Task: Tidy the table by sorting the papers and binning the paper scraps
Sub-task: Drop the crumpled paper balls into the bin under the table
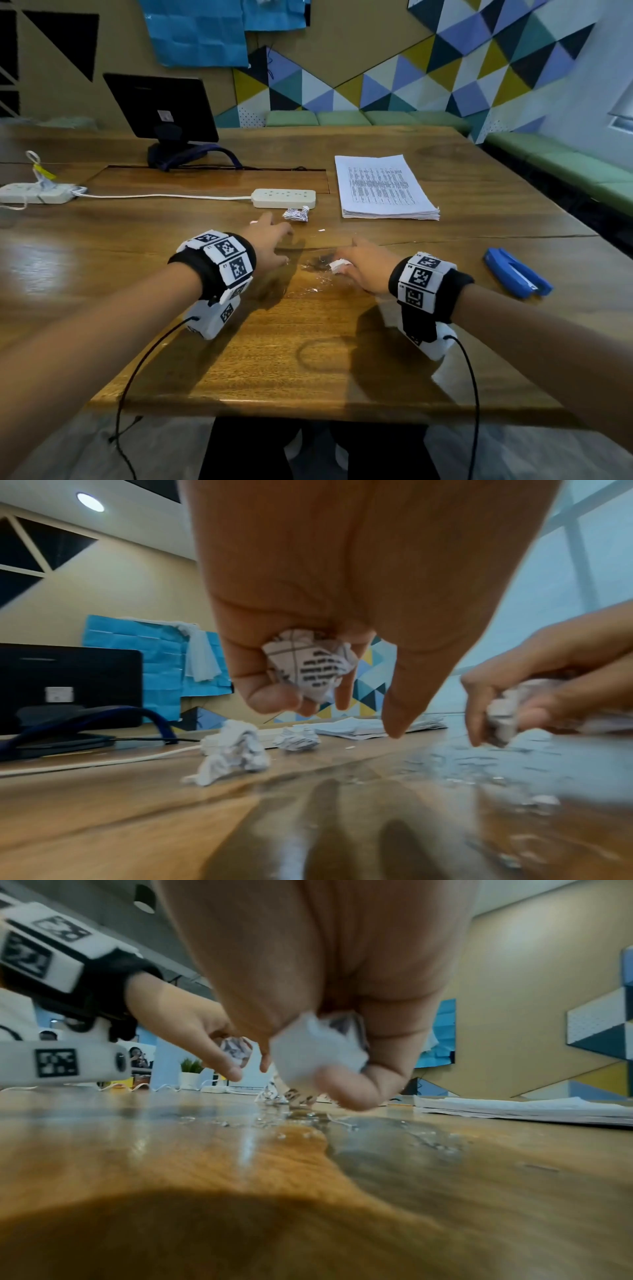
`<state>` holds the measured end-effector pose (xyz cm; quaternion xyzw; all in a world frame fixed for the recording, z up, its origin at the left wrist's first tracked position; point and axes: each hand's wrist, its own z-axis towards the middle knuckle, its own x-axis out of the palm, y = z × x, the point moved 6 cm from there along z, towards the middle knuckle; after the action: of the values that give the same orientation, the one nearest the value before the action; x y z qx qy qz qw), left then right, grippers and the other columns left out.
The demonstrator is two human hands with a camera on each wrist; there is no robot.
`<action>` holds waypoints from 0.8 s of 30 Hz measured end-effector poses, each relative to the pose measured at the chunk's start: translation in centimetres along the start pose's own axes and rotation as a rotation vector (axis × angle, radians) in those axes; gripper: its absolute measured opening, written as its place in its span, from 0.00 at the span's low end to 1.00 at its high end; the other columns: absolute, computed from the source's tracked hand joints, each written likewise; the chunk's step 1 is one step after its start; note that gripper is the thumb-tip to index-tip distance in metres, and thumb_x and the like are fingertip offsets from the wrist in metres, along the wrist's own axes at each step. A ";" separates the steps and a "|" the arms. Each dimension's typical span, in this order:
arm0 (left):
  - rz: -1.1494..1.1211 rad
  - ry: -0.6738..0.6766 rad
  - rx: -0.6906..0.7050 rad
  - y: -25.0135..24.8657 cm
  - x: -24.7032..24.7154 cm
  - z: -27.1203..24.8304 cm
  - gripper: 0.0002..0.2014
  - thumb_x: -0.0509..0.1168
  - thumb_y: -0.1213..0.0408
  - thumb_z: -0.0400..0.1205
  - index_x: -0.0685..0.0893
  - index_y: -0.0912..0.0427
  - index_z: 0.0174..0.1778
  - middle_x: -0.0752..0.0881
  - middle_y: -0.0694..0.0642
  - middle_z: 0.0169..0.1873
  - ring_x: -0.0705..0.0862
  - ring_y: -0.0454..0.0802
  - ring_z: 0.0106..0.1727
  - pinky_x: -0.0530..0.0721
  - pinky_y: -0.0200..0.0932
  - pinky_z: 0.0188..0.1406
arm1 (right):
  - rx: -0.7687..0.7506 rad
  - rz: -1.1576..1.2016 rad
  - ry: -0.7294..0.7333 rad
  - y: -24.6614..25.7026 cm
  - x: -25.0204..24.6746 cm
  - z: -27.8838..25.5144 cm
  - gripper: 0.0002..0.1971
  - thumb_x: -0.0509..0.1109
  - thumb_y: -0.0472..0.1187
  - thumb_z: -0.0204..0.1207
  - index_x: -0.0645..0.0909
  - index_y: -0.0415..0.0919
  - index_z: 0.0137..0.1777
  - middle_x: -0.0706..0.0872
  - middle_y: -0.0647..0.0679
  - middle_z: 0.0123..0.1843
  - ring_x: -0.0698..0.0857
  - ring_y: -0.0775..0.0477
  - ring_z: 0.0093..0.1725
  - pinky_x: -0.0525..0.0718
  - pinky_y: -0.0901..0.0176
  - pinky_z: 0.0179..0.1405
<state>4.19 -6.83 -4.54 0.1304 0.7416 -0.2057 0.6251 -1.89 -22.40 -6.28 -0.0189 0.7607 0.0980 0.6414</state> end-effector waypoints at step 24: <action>-0.318 0.203 0.577 -24.5 4.0 -3.1 0.26 0.68 0.49 0.76 0.72 0.48 0.70 0.77 0.45 0.48 0.76 0.40 0.45 0.75 0.31 0.40 | 0.152 0.417 -0.240 -13.1 0.0 -16.6 0.09 0.68 0.52 0.77 0.76 0.49 0.50 0.84 0.43 0.41 0.81 0.42 0.40 0.79 0.50 0.40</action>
<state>-10.29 -27.19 -4.55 0.2045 0.7224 -0.4878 0.4454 -15.99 -38.08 -5.29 0.1982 0.6719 0.1723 0.6926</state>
